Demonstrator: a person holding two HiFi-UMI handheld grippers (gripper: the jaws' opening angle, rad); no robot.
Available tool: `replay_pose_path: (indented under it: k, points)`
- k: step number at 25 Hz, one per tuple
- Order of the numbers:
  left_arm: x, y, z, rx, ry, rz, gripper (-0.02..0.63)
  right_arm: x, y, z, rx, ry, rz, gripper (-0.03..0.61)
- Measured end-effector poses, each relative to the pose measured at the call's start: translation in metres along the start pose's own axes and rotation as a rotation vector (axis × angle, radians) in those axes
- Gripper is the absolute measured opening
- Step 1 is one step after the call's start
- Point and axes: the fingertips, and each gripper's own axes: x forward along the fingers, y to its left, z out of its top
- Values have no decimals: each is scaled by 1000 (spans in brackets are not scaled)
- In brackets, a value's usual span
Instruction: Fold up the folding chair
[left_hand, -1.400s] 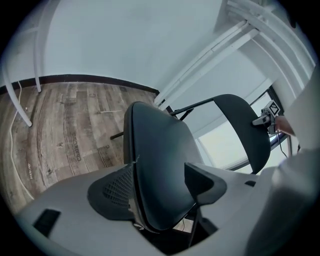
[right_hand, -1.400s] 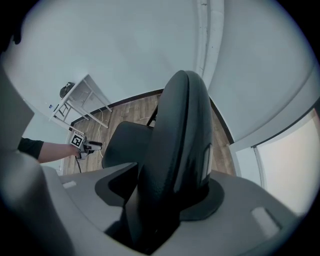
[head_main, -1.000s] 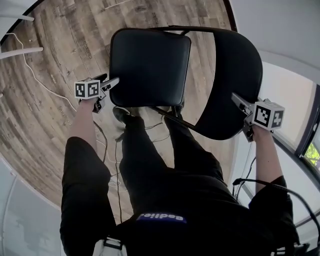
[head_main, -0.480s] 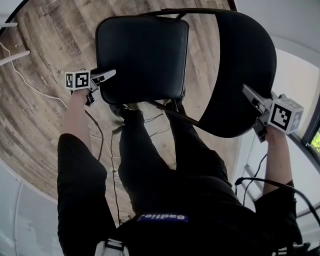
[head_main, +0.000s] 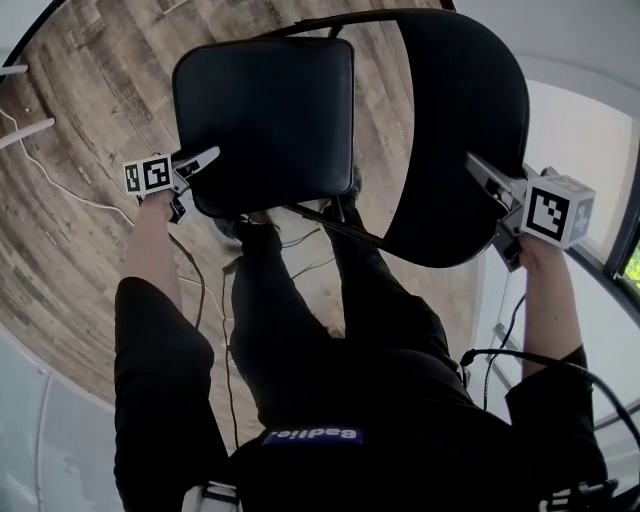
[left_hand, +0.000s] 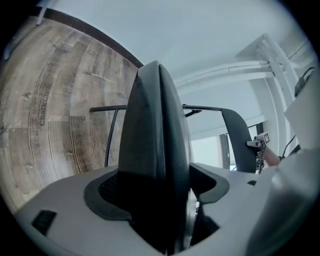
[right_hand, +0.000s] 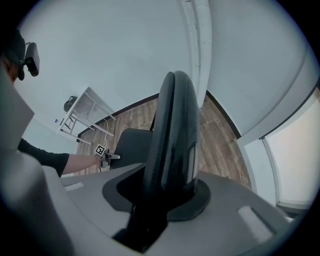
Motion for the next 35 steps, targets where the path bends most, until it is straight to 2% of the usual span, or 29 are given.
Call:
replay_pose_path:
  k: [12, 22, 31, 35]
  points:
    - [-1, -35, -13, -5, -24, 126, 345, -5, 9, 3, 3, -5, 45, 69]
    - [2, -160, -3, 14, -94, 213, 341, -93, 0, 22, -1, -7, 27, 60]
    - [19, -244, -2, 11, -136, 216, 308, -132, -14, 25, 3, -2, 24, 49]
    - [24, -281, -10, -9, -148, 225, 308, -147, -16, 27, 24, 10, 53, 49]
